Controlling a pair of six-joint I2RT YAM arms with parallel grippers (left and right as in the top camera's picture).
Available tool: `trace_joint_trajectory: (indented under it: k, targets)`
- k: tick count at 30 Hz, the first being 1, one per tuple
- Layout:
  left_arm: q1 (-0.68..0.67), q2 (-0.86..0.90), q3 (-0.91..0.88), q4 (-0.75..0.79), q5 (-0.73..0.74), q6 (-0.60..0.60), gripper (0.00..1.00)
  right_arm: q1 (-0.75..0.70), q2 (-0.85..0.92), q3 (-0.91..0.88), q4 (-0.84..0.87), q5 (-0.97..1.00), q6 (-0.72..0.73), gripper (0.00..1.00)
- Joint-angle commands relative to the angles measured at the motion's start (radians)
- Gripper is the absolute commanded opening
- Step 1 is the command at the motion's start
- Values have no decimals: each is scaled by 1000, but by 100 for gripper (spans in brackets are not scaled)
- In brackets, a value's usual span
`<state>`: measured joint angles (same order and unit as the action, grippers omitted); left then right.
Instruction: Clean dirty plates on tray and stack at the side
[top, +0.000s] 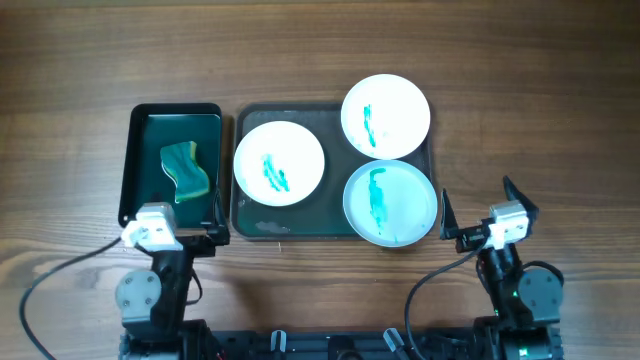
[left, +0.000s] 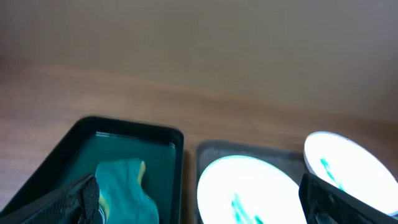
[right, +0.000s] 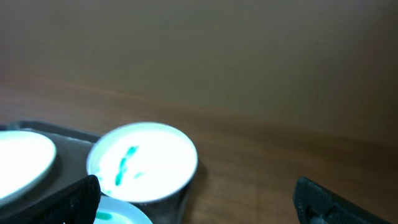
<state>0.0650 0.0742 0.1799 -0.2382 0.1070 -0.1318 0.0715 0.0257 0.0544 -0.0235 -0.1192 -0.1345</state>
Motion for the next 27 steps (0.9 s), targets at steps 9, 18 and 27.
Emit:
trace_joint_trajectory:
  k: [9,18,27]
  targets:
    - [5,564,688,-422,87,13,100,4,491,605,-377,-63,3,100]
    - [5,1180,1335,-1089,102,12,100,4,1122,1180,-975,-321,5,100]
    - [5,1376,1339,-1105,143,13,100,75,1452,1183,-890,-397,345,82]
